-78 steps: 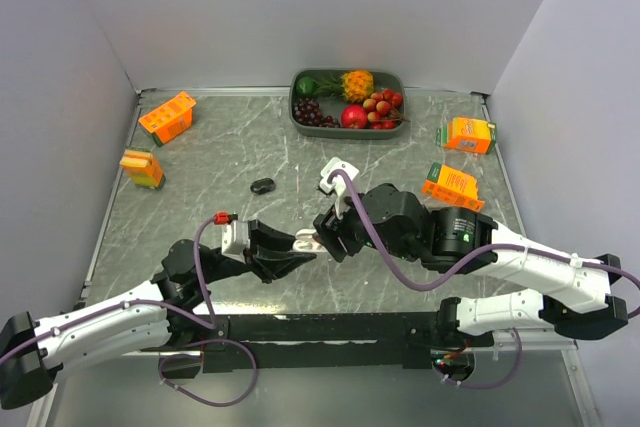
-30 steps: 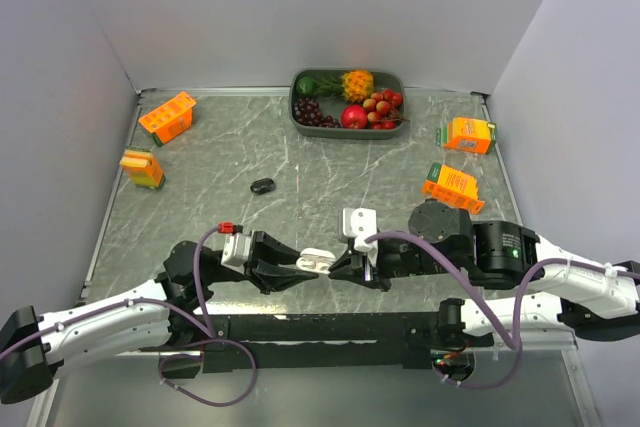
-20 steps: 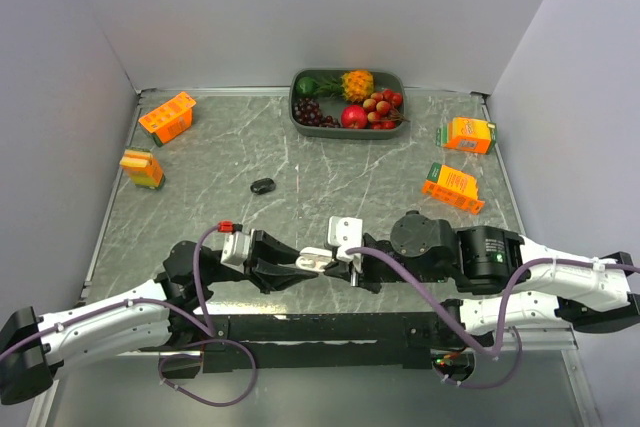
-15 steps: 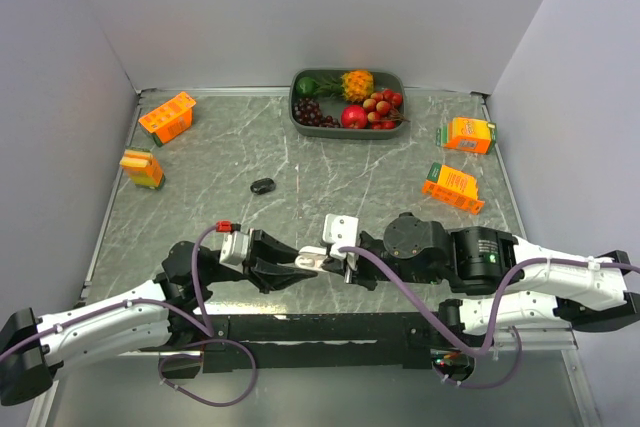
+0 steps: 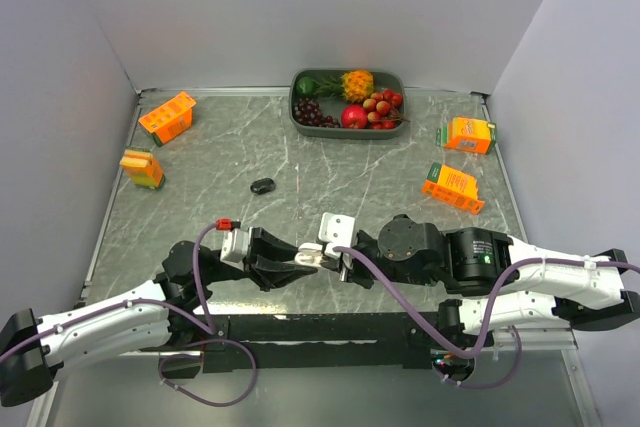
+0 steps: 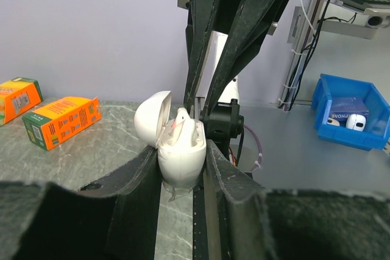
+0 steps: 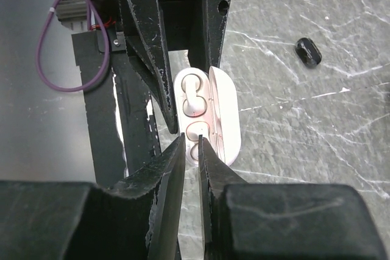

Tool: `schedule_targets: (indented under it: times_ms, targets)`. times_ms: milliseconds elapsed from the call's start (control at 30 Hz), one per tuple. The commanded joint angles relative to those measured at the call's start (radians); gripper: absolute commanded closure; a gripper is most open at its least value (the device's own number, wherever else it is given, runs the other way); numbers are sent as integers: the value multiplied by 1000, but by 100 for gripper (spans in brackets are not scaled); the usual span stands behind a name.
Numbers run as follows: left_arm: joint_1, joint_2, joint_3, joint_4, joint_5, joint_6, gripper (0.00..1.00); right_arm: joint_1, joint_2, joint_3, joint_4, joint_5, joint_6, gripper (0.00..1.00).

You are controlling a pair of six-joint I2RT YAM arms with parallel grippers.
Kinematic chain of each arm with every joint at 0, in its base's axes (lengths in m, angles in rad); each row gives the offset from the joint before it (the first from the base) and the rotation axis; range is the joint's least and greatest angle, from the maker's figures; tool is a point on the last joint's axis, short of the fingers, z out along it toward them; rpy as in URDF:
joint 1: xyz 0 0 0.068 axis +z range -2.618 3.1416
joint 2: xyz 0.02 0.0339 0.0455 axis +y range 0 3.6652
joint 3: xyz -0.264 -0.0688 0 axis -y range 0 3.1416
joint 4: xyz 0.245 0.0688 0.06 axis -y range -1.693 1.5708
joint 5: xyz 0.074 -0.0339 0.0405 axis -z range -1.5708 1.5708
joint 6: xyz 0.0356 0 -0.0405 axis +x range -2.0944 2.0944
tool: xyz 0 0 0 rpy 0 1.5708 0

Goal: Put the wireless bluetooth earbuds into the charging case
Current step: Adjust the earbud with the charging case.

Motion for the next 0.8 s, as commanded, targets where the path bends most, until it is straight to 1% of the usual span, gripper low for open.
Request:
schedule_targets:
  times_ms: [0, 233, 433, 700, 767]
  targets:
    - [-2, -17, 7, 67, 17, -27, 99, 4, 14, -3, 15, 39, -6, 80]
    - [-2, -20, 7, 68, 6, -30, 99, 7, 23, -6, 4, 67, -4, 81]
    - [-2, -27, 1, 62, -1, -30, 99, 8, 22, -6, 1, 131, 2, 81]
    - [-2, -26, 4, 58, -1, -27, 99, 8, 17, -12, -4, 172, 8, 74]
    - [-2, -27, 1, 65, -1, -32, 99, 8, 14, -14, 3, 174, 8, 75]
